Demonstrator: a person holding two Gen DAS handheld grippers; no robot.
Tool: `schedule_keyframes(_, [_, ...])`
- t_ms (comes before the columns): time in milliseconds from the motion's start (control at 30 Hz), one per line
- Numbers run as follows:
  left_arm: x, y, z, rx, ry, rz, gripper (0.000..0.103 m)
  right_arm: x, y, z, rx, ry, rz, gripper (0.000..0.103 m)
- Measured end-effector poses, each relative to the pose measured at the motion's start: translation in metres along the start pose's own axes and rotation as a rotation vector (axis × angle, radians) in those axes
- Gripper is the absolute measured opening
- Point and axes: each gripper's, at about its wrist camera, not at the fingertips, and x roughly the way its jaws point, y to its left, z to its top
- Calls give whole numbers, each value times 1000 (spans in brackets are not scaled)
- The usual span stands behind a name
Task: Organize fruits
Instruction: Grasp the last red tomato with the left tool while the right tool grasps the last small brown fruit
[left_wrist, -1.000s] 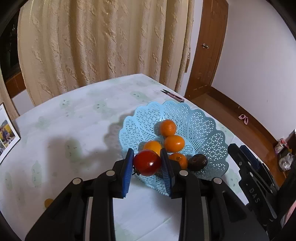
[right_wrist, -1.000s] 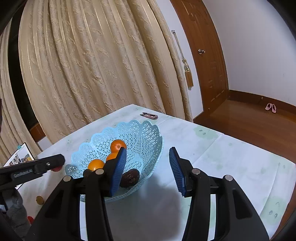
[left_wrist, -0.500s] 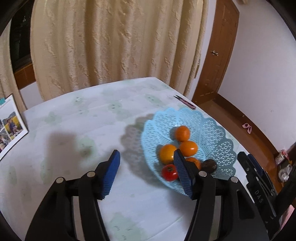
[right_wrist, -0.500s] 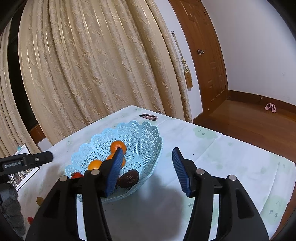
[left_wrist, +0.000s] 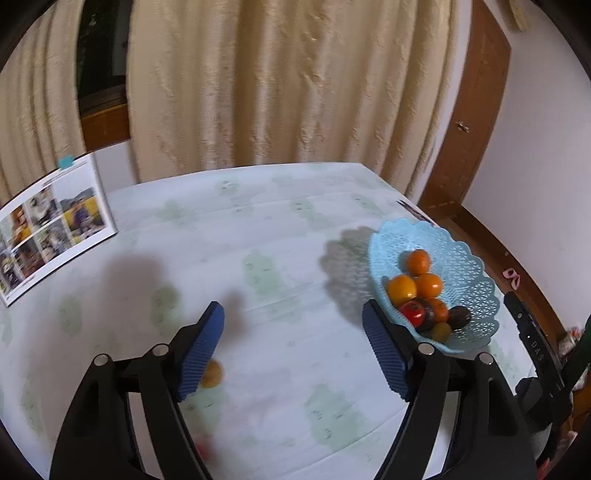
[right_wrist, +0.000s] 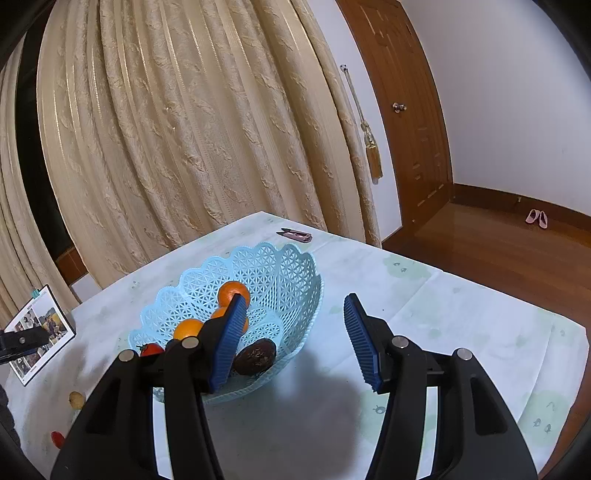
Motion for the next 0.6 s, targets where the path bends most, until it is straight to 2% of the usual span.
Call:
schedule_keyframes(67, [-4,11,-5,-20,2,10,81,0,1,0,-5,-1,-4,57])
schedule_keyframes(267, [-10,40,-19,-66,18,50,82,-2,8,-2,-40,1,-5,58])
schedule_keyframes(600, [-14,75,-52,-131,70,83,82,-7,37,-10,-98,39,65,59])
